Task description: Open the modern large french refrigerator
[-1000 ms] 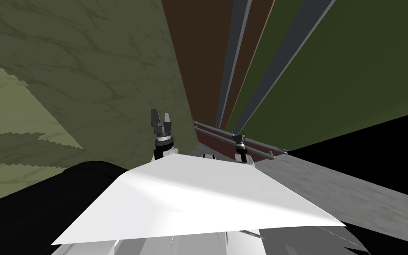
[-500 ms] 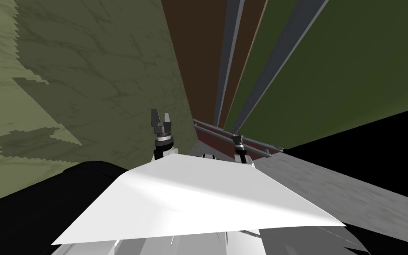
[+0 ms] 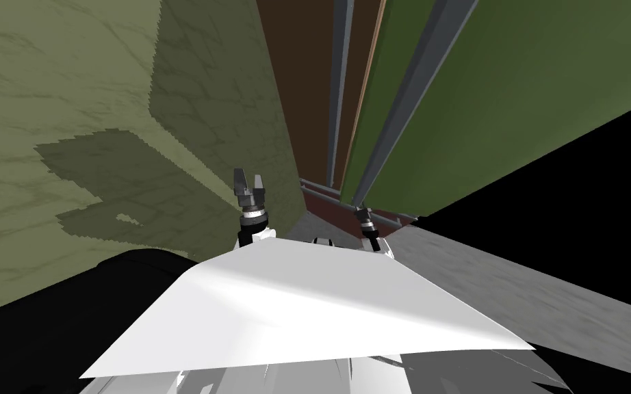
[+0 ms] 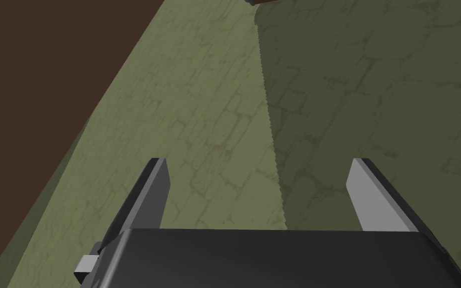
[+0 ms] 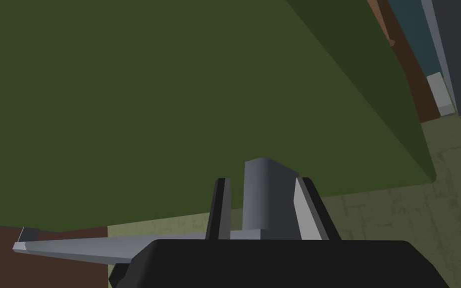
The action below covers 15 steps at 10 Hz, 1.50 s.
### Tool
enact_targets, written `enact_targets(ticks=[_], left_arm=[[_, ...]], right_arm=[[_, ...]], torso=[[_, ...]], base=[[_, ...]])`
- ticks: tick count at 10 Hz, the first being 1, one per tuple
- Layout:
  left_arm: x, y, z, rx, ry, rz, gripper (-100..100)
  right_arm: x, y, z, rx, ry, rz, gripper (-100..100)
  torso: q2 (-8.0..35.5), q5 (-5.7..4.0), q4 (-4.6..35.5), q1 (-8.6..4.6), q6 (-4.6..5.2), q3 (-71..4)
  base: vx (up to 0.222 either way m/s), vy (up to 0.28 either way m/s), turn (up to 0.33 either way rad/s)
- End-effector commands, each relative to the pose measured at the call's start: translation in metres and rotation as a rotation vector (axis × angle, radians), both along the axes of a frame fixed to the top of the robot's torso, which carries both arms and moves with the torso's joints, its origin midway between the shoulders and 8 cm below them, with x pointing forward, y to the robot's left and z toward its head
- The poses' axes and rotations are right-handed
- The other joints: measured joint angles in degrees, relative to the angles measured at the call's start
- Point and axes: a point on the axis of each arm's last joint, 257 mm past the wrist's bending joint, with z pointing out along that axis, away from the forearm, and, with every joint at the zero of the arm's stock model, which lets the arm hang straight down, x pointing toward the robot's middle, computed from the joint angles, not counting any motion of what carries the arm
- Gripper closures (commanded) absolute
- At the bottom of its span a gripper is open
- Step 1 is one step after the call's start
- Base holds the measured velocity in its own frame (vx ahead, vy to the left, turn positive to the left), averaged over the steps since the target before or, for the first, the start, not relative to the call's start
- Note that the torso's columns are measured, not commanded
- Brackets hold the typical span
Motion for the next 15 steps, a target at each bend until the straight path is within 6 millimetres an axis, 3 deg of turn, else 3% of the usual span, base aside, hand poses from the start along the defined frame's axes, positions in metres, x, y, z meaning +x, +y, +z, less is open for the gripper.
enact_targets(ticks=[1, 5, 10, 12, 15], left_arm=[[0.0, 0.0, 0.0, 0.0, 0.0, 0.0, 0], [0.0, 0.0, 0.0, 0.0, 0.0, 0.0, 0], [0.0, 0.0, 0.0, 0.0, 0.0, 0.0, 0], [0.0, 0.0, 0.0, 0.0, 0.0, 0.0, 0], [0.0, 0.0, 0.0, 0.0, 0.0, 0.0, 0]], right_arm=[[0.004, 0.018, 0.009, 0.0, -0.008, 0.084, 100], [-0.015, -0.014, -0.006, 0.004, 0.015, 0.089, 100], [-0.037, -0.038, -0.003, 0.005, -0.003, 0.132, 100], [-0.054, -0.064, -0.003, 0.005, 0.007, 0.158, 100], [-0.068, -0.073, 0.003, 0.004, -0.012, 0.193, 100]], torso=[[0.0, 0.05, 0.1, 0.05, -0.04, 0.0], [-0.2, -0.1, -0.2, -0.01, -0.05, -0.1], [0.0, -0.16, -0.3, -0.08, 0.02, 0.0], [0.0, -0.09, -0.2, -0.07, 0.01, 0.0], [0.1, 0.0, -0.1, -0.02, 0.1, 0.1]], base=[[-0.169, -0.101, 0.073], [-0.065, -0.024, 0.099], [-0.069, -0.017, 0.104], [-0.088, -0.022, 0.189], [-0.081, -0.007, 0.088]])
